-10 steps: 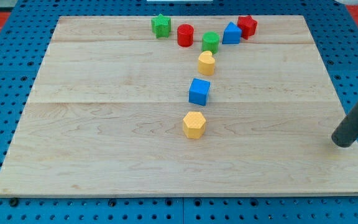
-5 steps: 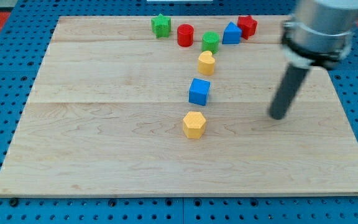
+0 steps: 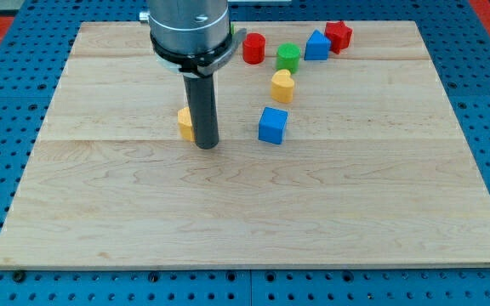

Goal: Slide the yellow hexagon towards the center left

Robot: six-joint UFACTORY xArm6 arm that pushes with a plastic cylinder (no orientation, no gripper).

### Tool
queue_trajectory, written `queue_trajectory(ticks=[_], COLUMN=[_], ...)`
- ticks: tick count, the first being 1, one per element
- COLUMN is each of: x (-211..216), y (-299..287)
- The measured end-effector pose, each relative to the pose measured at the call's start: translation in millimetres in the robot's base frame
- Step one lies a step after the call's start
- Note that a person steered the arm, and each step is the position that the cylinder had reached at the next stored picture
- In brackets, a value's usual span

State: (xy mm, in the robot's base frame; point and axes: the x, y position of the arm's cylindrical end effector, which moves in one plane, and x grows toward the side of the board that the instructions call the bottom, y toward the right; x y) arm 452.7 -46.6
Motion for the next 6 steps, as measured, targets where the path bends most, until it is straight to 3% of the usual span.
queue_trajectory(ticks=[1, 2, 3, 4, 5, 6], x=[-23, -39, -29, 9, 18, -13], y=[24, -7, -89, -70, -127, -144])
